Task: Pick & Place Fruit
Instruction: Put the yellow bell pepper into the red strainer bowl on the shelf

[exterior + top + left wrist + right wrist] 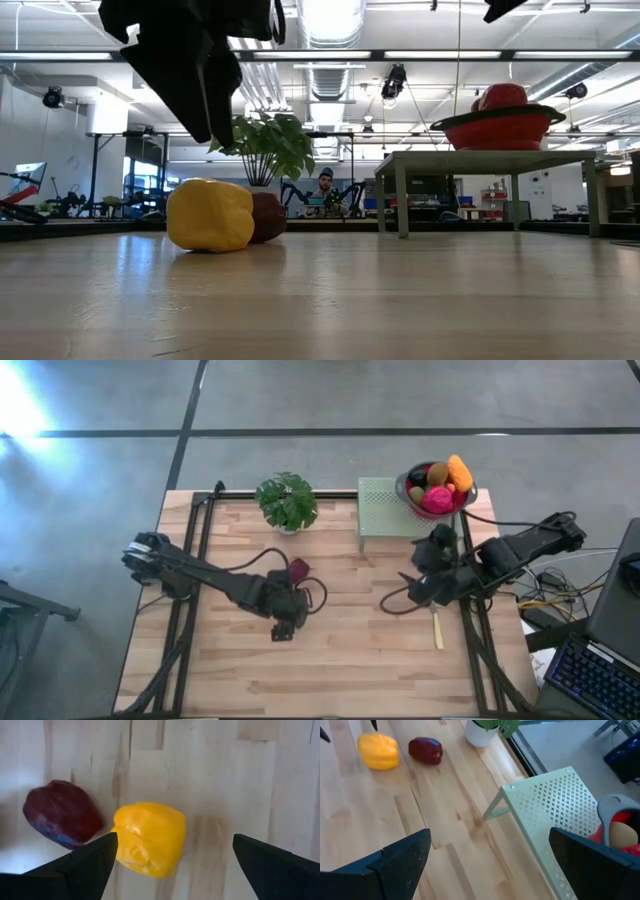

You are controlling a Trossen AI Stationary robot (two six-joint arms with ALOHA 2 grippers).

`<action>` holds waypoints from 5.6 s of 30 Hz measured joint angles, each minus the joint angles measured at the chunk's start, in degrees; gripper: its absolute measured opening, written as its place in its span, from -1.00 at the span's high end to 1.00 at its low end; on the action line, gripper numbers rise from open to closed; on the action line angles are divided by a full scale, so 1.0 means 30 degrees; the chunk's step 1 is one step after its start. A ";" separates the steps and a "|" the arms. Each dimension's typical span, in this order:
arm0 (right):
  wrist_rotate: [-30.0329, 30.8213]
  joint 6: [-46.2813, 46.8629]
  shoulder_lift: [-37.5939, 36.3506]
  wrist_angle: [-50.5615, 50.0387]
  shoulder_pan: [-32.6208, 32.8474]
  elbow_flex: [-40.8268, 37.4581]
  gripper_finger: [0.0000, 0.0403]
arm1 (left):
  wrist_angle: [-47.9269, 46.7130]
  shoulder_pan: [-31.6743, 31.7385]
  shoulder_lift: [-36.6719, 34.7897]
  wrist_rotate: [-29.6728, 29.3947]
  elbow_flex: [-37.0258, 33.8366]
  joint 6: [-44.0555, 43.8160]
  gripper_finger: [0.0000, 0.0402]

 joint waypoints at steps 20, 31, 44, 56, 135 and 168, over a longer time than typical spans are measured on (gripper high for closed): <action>0.1105 -0.0545 0.0000 0.0855 -0.0051 -0.0966 -0.99 | 0.2835 0.2703 0.0036 0.2084 -0.3275 0.4030 -0.99; 0.1151 -0.0545 0.0000 0.1149 -0.0058 -0.0966 -0.99 | 0.4213 0.2715 0.0117 0.2777 -0.4865 0.3531 -0.99; 0.1151 -0.0540 -0.0004 0.1580 -0.0058 -0.0966 -0.99 | 0.6253 0.2715 0.0117 0.3106 -0.5410 0.3362 -0.99; 0.1151 -0.0528 0.0000 0.1677 -0.0058 -0.0966 -0.99 | 0.6348 0.2715 0.0117 0.3092 -0.5559 0.2532 -0.76; 1.0346 -2.1185 0.7125 2.4574 0.3417 -0.2860 -0.98 | 3.2098 0.2649 -0.0787 0.6064 -0.5757 -0.7633 -0.77; 1.0579 -2.1300 0.7116 2.4584 0.3395 -0.2896 -0.52 | 3.1704 0.2780 -0.0801 0.6667 -0.5734 -0.6015 -0.94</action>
